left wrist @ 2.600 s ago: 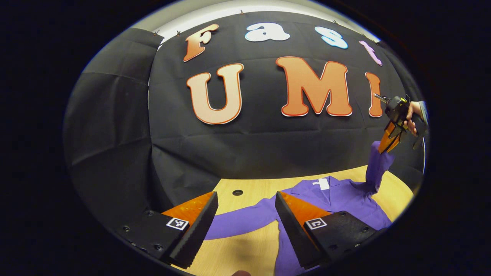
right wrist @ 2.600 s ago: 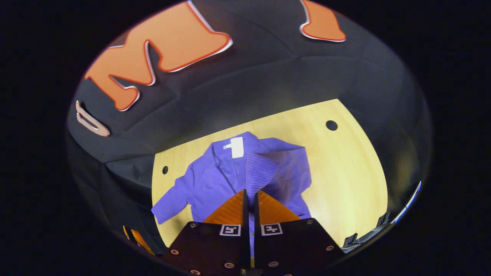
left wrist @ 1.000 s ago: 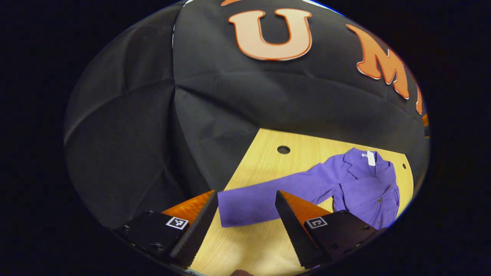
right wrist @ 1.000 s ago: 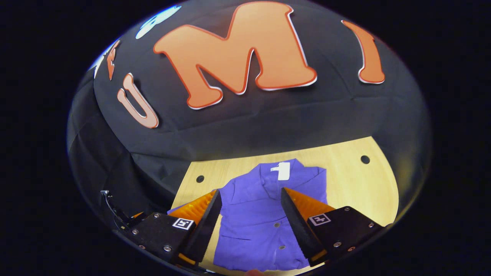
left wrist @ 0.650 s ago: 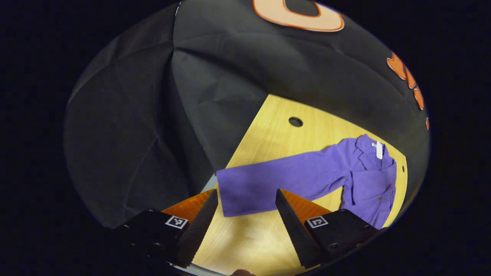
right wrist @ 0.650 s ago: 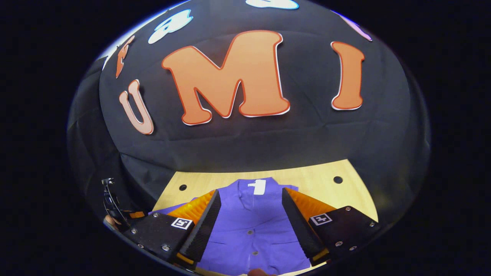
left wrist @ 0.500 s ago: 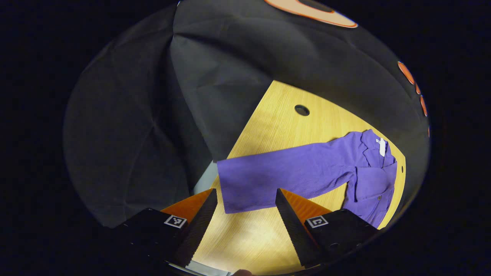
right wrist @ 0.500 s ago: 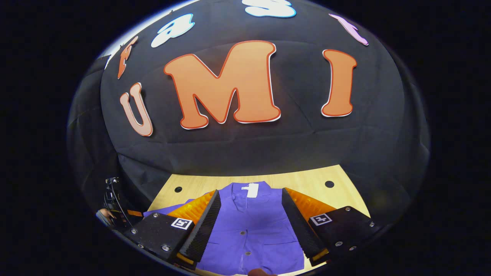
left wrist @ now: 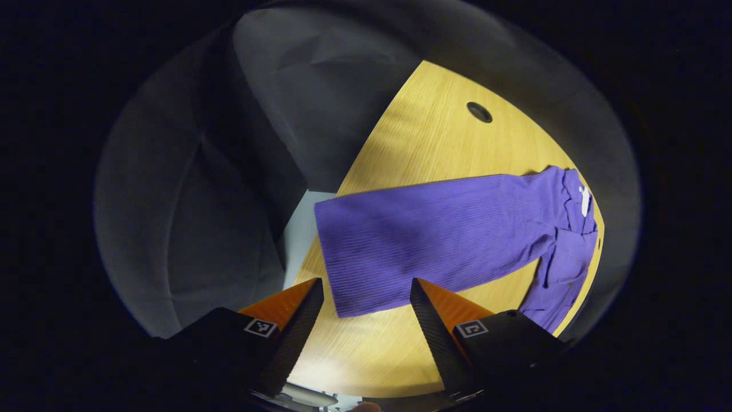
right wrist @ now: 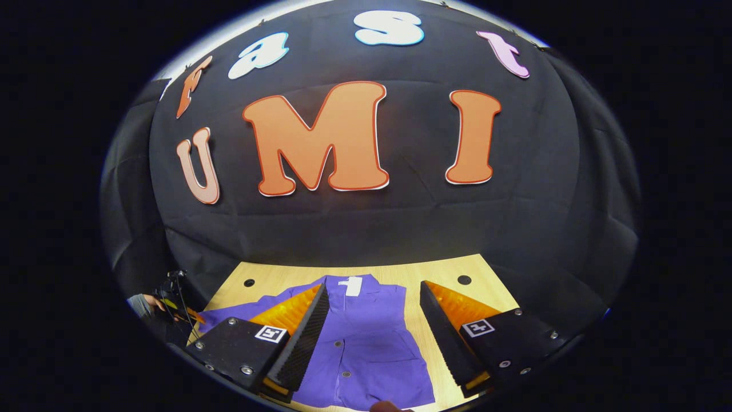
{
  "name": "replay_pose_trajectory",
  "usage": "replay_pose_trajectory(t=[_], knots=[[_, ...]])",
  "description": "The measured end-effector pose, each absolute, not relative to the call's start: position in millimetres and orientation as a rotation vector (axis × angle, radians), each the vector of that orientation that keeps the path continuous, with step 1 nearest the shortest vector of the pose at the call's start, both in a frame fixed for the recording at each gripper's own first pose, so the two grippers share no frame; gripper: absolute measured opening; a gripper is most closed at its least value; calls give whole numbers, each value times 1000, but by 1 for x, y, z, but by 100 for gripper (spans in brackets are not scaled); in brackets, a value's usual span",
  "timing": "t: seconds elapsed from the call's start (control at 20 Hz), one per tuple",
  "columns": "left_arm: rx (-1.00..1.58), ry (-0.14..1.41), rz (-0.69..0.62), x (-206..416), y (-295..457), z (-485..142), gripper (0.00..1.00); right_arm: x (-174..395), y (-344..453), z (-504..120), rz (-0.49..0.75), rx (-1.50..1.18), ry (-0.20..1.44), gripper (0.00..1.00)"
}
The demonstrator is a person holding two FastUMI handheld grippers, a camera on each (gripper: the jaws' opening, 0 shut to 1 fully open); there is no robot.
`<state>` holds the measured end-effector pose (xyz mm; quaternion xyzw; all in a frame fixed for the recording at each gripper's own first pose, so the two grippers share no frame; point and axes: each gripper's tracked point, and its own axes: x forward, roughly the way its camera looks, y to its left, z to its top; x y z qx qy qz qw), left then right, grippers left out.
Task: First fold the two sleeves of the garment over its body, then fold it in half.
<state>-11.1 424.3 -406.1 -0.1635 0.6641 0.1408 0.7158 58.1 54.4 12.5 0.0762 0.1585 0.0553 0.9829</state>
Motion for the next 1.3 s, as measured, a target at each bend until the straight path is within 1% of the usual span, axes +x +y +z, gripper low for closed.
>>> replay_pose_trajectory(t=[0.15, 0.2, 0.25, 0.3, 0.35, 0.45, 0.55, 0.6, 0.65, 0.7, 0.75, 0.8, 0.85, 0.9, 0.95, 1.05, 1.1, 1.15, 1.2, 1.25, 1.3], knots=[[-401, 1495, 326, -11, 427, -423, 96, 53, 44, 15, 96, 136, 298, 95], [-412, 1499, 333, -12, 428, -427, 94, 51, 43, 15, 93, 131, 296, 100], [-416, 1499, 342, -11, 428, -429, 92, 50, 43, 15, 98, 130, 293, 100], [-420, 1495, 354, -9, 430, -432, 91, 50, 42, 13, 98, 126, 298, 95], [-424, 1500, 357, -9, 430, -434, 88, 49, 42, 11, 102, 121, 300, 95], [-409, 1499, 373, -6, 434, -435, 87, 49, 41, 10, 109, 104, 300, 95], [-374, 1525, 416, -10, 441, -436, 78, 51, 40, 9, 119, 89, 300, 95], [-370, 1525, 415, -8, 440, -437, 70, 50, 40, 8, 120, 84, 300, 95], [-369, 1524, 406, -7, 438, -436, 63, 51, 37, 6, 121, 82, 302, 100], [-373, 1518, 407, -4, 436, -434, 54, 52, 35, 4, 121, 84, 305, 95], [-379, 1516, 409, -1, 433, -433, 42, 51, 33, 2, 121, 89, 310, 95], [-389, 1512, 406, 1, 429, -437, 35, 52, 31, -1, 124, 96, 312, 95], [-392, 1515, 417, 2, 426, -436, 22, 53, 26, -3, 123, 101, 315, 95], [-400, 1516, 414, 1, 422, -435, 13, 52, 23, -2, 126, 104, 313, 95], [-409, 1508, 405, 2, 419, -431, 9, 53, 17, -4, 122, 105, 313, 95], [-377, 1481, 382, 9, 414, -414, 6, 53, 10, -4, 122, 115, 309, 95], [-358, 1469, 367, 15, 408, -404, 7, 54, 5, -7, 123, 122, 316, 100], [-342, 1459, 342, 19, 402, -396, 6, 53, 3, -7, 129, 125, 313, 95], [-323, 1446, 320, 25, 393, -386, 7, 56, -3, -8, 124, 120, 311, 100], [-303, 1432, 299, 31, 384, -375, 6, 57, -7, -9, 121, 110, 306, 100], [-285, 1421, 276, 38, 374, -361, 7, 58, -10, -9, 119, 99, 301, 95]])
